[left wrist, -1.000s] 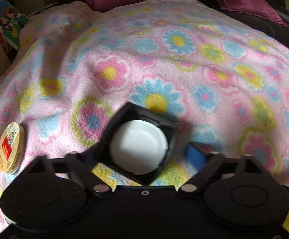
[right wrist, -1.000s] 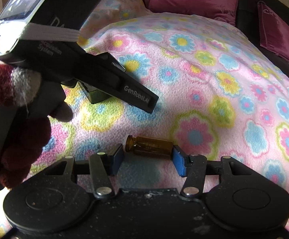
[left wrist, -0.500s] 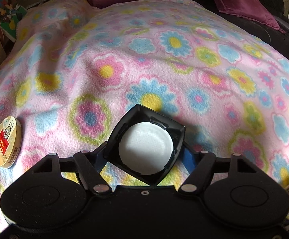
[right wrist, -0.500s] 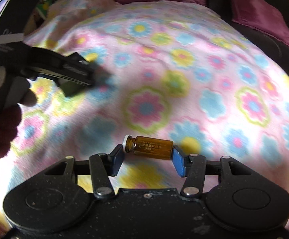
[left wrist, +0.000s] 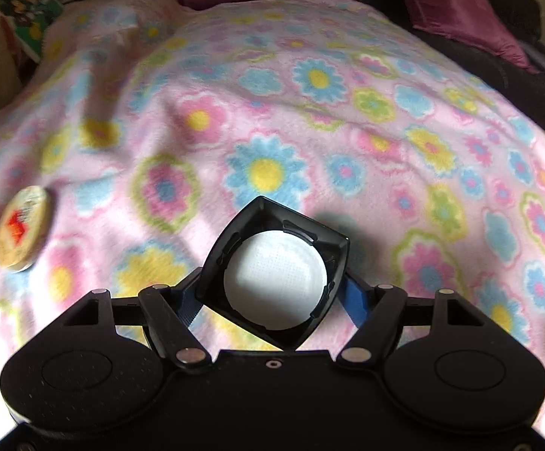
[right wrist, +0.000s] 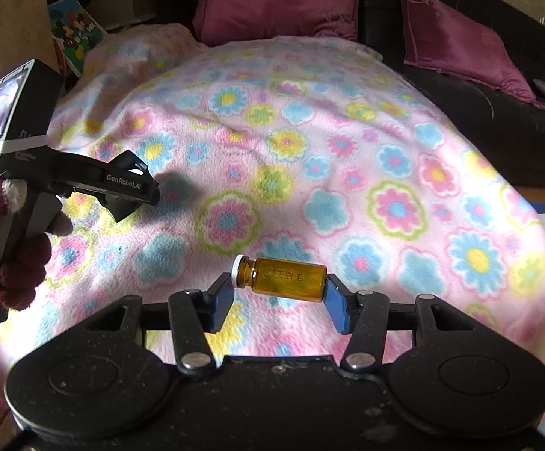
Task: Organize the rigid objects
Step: 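Lift and carry the black case and amber vial over the basket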
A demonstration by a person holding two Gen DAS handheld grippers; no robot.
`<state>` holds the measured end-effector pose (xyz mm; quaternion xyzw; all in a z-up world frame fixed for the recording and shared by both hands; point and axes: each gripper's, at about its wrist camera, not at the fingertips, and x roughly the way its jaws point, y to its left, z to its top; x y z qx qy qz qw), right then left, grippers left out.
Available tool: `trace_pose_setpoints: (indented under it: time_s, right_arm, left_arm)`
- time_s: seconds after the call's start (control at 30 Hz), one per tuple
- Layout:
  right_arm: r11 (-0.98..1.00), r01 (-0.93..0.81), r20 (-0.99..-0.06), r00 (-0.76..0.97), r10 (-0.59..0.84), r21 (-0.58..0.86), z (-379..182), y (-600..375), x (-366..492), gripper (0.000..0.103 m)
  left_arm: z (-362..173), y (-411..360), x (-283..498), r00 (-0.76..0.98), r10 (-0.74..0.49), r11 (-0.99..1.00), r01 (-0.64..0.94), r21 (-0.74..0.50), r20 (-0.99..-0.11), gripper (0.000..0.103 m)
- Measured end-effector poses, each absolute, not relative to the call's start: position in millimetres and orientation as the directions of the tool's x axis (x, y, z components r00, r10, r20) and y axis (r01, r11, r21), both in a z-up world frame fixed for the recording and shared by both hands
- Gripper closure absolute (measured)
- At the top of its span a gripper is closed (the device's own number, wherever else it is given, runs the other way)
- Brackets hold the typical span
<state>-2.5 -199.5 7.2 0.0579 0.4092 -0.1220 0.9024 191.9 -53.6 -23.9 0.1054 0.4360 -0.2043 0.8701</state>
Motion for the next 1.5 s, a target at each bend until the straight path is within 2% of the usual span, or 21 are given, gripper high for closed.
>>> trace_pose_setpoints:
  time_s: [0.23,0.53,0.73,1.13,1.23,1.33,1.5]
  right_arm:
    - [0.964,0.266,-0.731,0.663,-0.164,0.024,19.7,-203.3,-35.9,0.052]
    - [0.975,0.212,-0.7,0.706,-0.104,0.068,35.1,-202.4,-65.9,0.052]
    - [0.984,0.151,-0.678,0.734,-0.045,0.098,44.6,-198.2,-91.2,0.051]
    - [0.984,0.097,-0.654,0.756,0.025,0.149,63.0,-186.8,-145.0,0.051]
    - [0.98,0.093,-0.653,0.756,0.043,0.173,66.4,-186.7,-155.8,0.051]
    - [0.978,0.086,-0.652,0.756,0.059,0.189,68.7,-183.2,-166.3,0.051]
    - [0.979,0.069,-0.653,0.753,0.076,0.194,73.4,-178.2,-180.5,0.051]
  left_arm:
    - [0.5,-35.9,160.0,0.583,-0.207,0.917,0.395,0.052,-0.786,0.035]
    - [35.6,-6.5,76.4,0.611,-0.161,0.935,0.347,0.079,-0.775,0.035]
    - [35.7,16.9,20.3,0.556,-0.145,0.948,0.316,0.047,-0.818,0.035]
    - [31.6,13.4,-78.6,0.478,-0.214,0.915,0.404,-0.003,-0.852,0.035]
    - [38.5,8.6,-92.5,0.528,-0.198,0.91,0.412,0.045,-0.826,0.035]
    - [38.4,10.9,-96.5,0.495,-0.229,0.915,0.403,-0.013,-0.838,0.035]
    - [39.0,11.0,-106.3,0.491,-0.226,0.923,0.383,-0.025,-0.841,0.035]
